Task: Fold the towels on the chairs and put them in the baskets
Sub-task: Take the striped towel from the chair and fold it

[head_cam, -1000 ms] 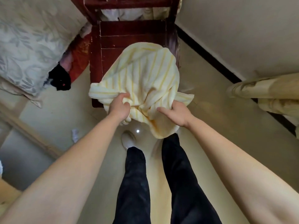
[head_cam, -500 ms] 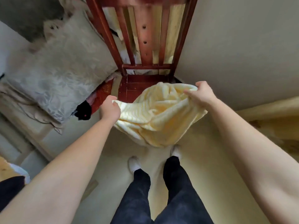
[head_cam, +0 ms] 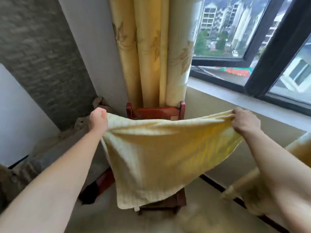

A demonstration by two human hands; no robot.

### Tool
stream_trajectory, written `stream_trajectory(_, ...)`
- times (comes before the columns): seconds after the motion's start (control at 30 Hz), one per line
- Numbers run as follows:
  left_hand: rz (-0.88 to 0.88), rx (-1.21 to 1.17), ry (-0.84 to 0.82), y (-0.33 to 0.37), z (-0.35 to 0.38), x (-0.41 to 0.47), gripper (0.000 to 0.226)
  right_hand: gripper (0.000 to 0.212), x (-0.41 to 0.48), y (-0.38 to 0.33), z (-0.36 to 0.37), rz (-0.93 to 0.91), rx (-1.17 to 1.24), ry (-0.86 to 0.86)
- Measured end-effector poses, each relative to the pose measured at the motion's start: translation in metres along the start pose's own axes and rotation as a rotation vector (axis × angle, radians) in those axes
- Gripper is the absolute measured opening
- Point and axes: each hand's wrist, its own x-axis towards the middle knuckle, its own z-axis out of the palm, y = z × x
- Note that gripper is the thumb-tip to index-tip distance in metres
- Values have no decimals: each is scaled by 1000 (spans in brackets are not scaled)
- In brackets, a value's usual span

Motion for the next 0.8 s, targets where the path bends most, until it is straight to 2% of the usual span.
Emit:
stream_trajectory(0.07, -45, 129, 44, -9, -8, 11, 26, 34, 6, 18, -4, 203, 45, -21)
stream_trajectory(0.13, -64, 323, 29, -9, -10, 12, 28, 52, 4, 23, -6, 315, 93, -85)
stream_trajectory(0.23, -43, 447, -37, -2, -2, 1, 32, 48, -2, 9, -1, 276, 159, -164)
stream_trajectory(0.3, -47, 417, -78, 6, 7, -7, 36, 37, -4, -7, 4, 209, 357, -266)
stream_trajectory(0.37, -86, 251, -135, 11, 18, -9, 45, 26, -5, -22, 6, 169, 742, -363)
stream_trajectory(0.43, -267, -140, -241, 14, 28, -6, 64, 12, -4, -31, 6, 167, 1042, -413)
stream_trajectory(0.5, -494, -528, -377, 18, 34, -1, 70, 42, -1, -35, 6, 159, 1205, -457)
stream_trajectory(0.53, -550, -608, -430, 14, 40, 4, 65, 56, 0, -35, 7, 148, 1265, -456)
stream_trajectory(0.6, -584, -622, -449, 3, 50, 10, 58, 69, -1, -35, 7, 109, 1366, -411)
stream_trajectory(0.63, -580, -608, -426, -4, 54, 11, 56, 72, 1, -32, 8, 90, 1398, -374)
stream_trajectory(0.7, -476, -414, -333, -10, 54, 4, 46, 73, 5, -25, 10, 58, 1354, -263)
stream_trajectory(0.73, -383, -245, -275, -13, 53, 0, 41, 70, 7, -21, 11, 46, 1253, -191)
stream_trajectory(0.8, -238, 33, -229, -19, 50, -10, 35, 54, 10, -15, 9, 40, 887, -11)
